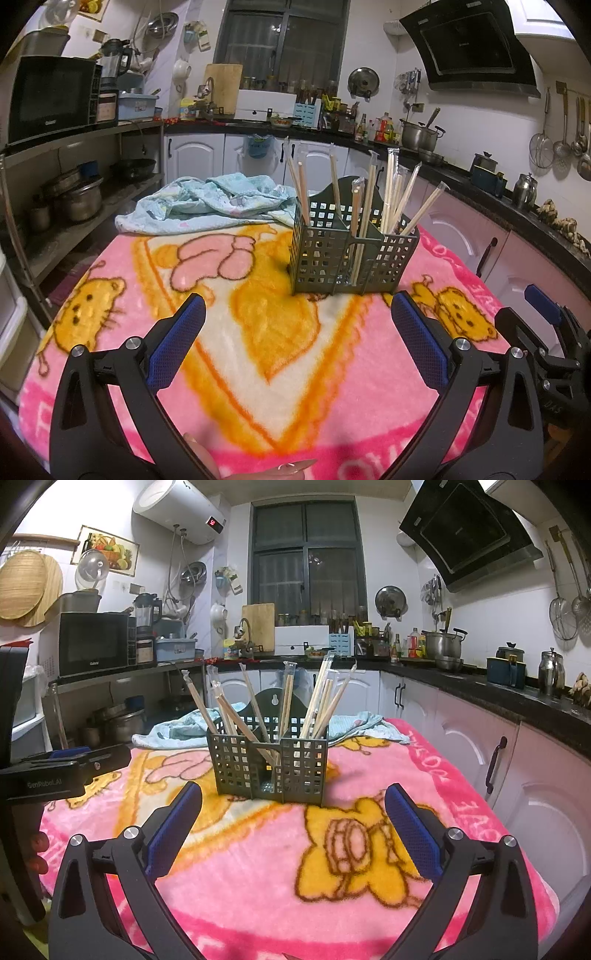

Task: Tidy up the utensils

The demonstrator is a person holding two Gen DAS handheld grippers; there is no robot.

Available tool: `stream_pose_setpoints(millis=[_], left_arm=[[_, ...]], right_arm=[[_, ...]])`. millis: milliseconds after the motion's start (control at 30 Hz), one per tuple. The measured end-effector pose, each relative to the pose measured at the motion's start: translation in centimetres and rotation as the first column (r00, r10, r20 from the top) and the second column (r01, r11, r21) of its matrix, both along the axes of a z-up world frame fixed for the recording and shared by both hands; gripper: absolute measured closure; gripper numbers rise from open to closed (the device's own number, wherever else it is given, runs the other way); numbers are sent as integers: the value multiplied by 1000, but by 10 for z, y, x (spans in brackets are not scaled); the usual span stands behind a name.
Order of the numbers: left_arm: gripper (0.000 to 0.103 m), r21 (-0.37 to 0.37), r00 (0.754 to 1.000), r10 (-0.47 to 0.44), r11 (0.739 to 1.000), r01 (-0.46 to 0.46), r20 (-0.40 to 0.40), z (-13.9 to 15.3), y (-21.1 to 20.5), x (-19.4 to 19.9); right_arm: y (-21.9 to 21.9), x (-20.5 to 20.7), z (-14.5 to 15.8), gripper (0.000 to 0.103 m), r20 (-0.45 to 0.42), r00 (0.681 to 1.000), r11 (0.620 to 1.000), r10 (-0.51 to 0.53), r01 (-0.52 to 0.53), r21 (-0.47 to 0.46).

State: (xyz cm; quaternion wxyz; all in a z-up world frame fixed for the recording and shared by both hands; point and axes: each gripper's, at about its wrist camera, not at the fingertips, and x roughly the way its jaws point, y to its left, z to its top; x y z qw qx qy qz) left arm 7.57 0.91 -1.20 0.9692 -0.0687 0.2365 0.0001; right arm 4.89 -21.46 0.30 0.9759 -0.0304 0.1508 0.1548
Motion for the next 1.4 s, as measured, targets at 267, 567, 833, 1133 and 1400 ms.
stream_pose_setpoints(millis=[267, 567, 833, 1133, 1400], left_arm=[[11, 1, 1000, 1, 1000, -1, 0, 1, 0, -1], [11, 1, 1000, 1, 1000, -1, 6, 3, -3, 0], [11, 1, 1000, 2, 1000, -2, 6, 3, -3, -1], [11, 1, 1000, 0, 1000, 0, 4, 4, -4, -1], [11, 5, 1000, 2, 1000, -2, 4, 4, -4, -3]], right_arm=[[1, -1, 0, 6, 0, 1000, 1000, 1, -1, 1], [1, 0, 0, 6, 0, 1000, 1000, 0, 0, 1], [1, -1, -1, 6, 2, 1000, 1000, 0, 0, 1], [1, -1, 1, 6, 2, 1000, 1000, -1, 1, 0], [2, -2, 3, 6, 4, 1000, 1000, 1, -1, 3]])
